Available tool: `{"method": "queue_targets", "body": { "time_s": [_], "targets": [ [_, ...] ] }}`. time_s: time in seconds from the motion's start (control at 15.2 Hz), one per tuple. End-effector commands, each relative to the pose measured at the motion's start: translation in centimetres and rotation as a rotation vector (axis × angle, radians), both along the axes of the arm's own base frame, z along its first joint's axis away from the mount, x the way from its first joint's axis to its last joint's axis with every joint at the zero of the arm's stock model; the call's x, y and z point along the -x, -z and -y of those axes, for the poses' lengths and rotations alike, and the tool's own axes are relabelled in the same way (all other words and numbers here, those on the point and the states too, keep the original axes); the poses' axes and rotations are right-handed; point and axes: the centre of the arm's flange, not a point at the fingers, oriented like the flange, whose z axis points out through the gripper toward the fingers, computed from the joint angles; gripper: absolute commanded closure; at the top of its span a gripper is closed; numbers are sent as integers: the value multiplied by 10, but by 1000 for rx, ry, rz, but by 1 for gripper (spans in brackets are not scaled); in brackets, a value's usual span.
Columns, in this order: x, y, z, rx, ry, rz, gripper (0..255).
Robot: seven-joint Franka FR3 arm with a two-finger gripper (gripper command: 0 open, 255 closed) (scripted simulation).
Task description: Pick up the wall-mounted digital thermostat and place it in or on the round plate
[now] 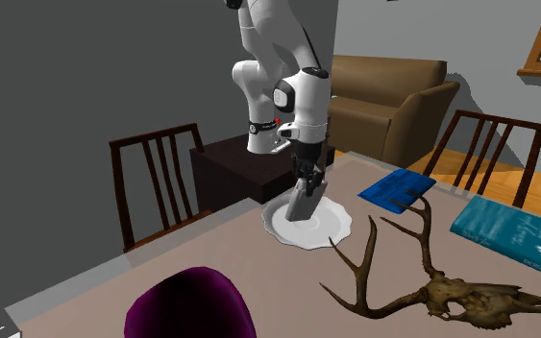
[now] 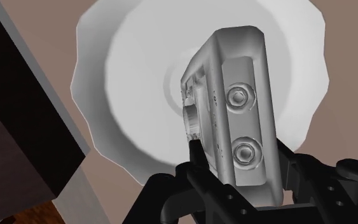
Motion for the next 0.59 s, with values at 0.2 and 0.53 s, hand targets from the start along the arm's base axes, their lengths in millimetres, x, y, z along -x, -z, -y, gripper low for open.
{"method": "queue_targets", "body": {
  "time_s": [0.2, 0.53],
  "targets": [
    [2, 4, 3, 8, -2, -8, 0],
    [2, -23, 2, 8, -2, -8, 0]
  ]
}}
